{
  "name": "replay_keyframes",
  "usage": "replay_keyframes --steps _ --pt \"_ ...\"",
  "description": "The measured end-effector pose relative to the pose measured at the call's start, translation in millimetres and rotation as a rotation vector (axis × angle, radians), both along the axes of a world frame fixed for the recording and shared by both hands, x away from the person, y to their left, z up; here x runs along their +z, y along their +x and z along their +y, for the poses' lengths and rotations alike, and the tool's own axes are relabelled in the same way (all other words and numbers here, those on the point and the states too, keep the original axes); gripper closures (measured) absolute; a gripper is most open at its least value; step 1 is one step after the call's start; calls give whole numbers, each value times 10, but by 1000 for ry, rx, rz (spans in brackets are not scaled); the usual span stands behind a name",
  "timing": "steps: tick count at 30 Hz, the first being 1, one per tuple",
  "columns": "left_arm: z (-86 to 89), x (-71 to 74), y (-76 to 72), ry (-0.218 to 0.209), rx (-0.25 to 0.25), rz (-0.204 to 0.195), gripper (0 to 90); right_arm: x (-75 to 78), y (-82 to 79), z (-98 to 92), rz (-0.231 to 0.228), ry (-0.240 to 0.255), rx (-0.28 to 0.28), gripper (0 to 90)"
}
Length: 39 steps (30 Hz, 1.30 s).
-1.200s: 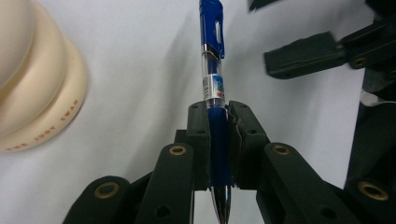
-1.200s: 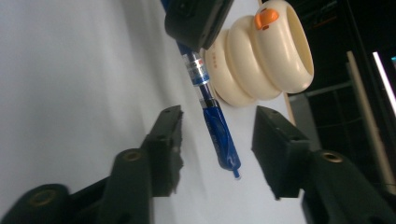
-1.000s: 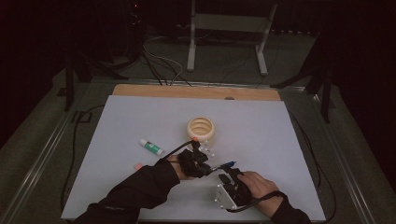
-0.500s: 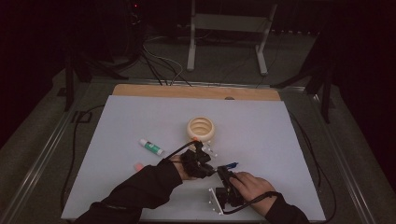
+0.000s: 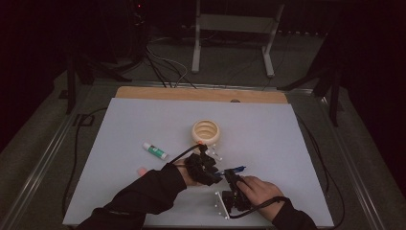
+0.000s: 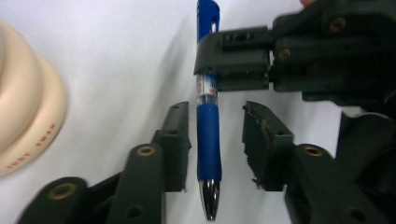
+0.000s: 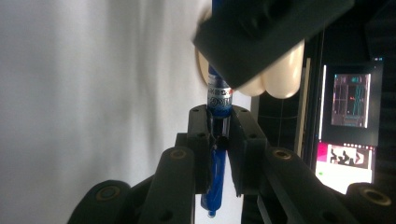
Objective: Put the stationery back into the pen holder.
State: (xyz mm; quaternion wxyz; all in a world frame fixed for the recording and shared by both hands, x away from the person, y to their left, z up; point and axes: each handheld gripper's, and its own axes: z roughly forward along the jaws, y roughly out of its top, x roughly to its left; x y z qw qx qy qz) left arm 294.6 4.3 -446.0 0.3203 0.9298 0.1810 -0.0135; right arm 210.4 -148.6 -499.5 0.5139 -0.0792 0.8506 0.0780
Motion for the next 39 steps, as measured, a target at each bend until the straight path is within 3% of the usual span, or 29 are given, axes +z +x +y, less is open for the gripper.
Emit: replay_keyframes --steps 2,8,14,19,26,32,39 --pt "28 22 -19 -8 -4 -16 547 6 16 -13 -6 6 -1 793" --pt "158 66 -52 -80 2 -28 471 27 51 -82 3 18 -30 793" --pt "350 53 -83 -162 55 -70 415 50 86 -141 17 48 -68 793" --pt "521 -7 -87 -223 83 -81 404 97 118 -185 16 66 -88 793" --pt "655 -91 -160 -241 104 -91 342 166 153 -209 25 94 -109 793" --pt "764 -193 -199 -254 93 -33 162 243 182 -224 42 143 -125 793" --pt "830 -253 -251 -263 83 -36 22 336 214 -218 54 207 -136 793"
